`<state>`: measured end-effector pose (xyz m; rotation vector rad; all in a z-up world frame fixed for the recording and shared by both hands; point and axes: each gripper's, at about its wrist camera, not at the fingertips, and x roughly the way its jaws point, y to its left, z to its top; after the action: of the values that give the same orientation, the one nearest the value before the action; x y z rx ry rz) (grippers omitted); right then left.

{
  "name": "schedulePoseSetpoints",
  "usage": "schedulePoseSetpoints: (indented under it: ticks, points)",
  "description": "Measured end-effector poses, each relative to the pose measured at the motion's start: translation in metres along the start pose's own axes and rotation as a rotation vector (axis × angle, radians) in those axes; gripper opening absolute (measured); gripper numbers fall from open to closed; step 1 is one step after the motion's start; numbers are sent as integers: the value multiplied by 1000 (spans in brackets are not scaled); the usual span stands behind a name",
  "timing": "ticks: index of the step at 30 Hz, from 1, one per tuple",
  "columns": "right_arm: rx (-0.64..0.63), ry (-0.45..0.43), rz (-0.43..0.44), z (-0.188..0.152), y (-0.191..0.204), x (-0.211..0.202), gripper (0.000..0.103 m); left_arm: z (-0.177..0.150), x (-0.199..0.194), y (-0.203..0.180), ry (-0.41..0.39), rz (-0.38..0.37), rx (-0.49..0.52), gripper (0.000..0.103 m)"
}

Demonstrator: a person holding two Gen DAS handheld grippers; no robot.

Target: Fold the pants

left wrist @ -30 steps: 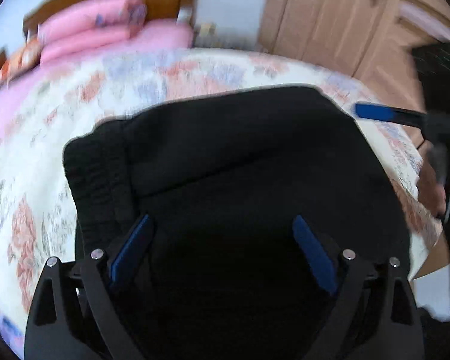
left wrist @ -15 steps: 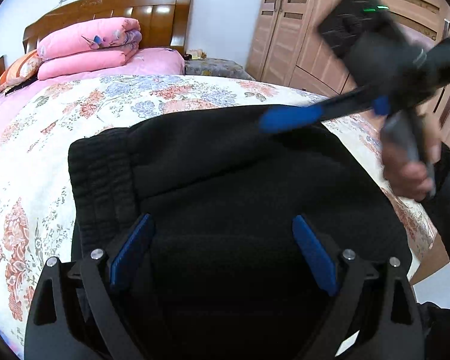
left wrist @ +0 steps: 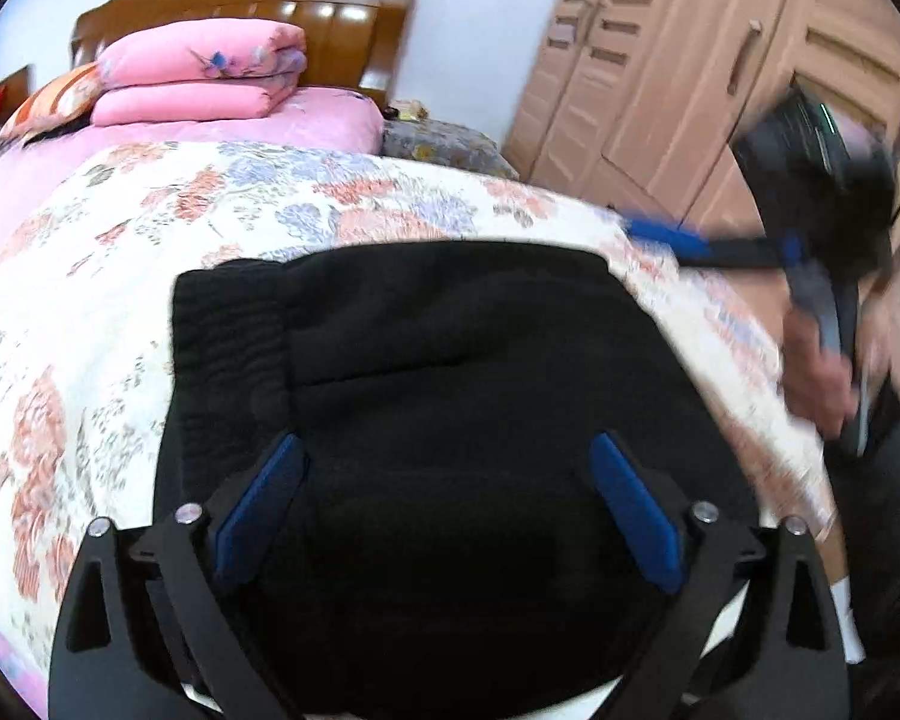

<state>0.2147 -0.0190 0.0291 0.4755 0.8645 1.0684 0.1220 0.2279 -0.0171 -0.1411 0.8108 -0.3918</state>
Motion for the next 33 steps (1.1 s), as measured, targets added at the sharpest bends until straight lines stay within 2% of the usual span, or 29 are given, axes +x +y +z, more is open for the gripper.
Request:
schedulePoseSetpoints:
  ticks: [2, 4, 6, 8, 9, 11, 13, 15, 17, 18, 20, 23, 28, 31, 33]
  points:
    - [15, -13, 31, -27, 0, -14, 99, -1, -8, -7, 0, 31, 14, 101]
    - [11, 11, 64, -52, 5, -20, 99, -5, -8, -15, 2, 68, 49, 101]
    - [-16, 42, 37, -76, 11, -15, 99, -7, -1, -20, 28, 116, 81, 101]
    - [-9, 98, 28, -94, 3, 2, 99, -10, 11, -21, 49, 207, 106, 101]
    - [-13, 109, -20, -101, -4, 8, 98, -11, 14, -21, 50, 222, 110, 102]
    - [-21, 63, -38, -106, -6, 5, 99, -11, 16, -18, 49, 223, 99, 102]
    - [-34, 28, -92, -108, 9, -7, 99, -11, 15, -20, 52, 238, 102, 102]
    - [-91, 2, -93, -115, 28, -15, 99, -14, 13, -23, 47, 258, 104, 102]
    - [-150, 17, -55, -132, 46, -17, 99, -16, 12, -25, 33, 277, 108, 102]
    - [-170, 45, -69, -138, 48, -11, 99, -18, 11, -25, 23, 281, 108, 102]
    - [-206, 100, -191, -159, 43, 0, 99, -19, 11, -25, 19, 274, 106, 102]
    - [-195, 40, -182, -169, 40, -13, 99, -18, 12, -26, 20, 280, 115, 102]
    - [-217, 39, -241, -176, 47, -21, 99, -19, 12, -25, 10, 279, 112, 102]
    - [-246, 39, -303, -185, 57, -22, 99, -20, 12, -25, 1, 279, 113, 102]
    - [-283, 41, -397, -192, 67, -20, 99, -21, 12, -25, -6, 282, 114, 102]
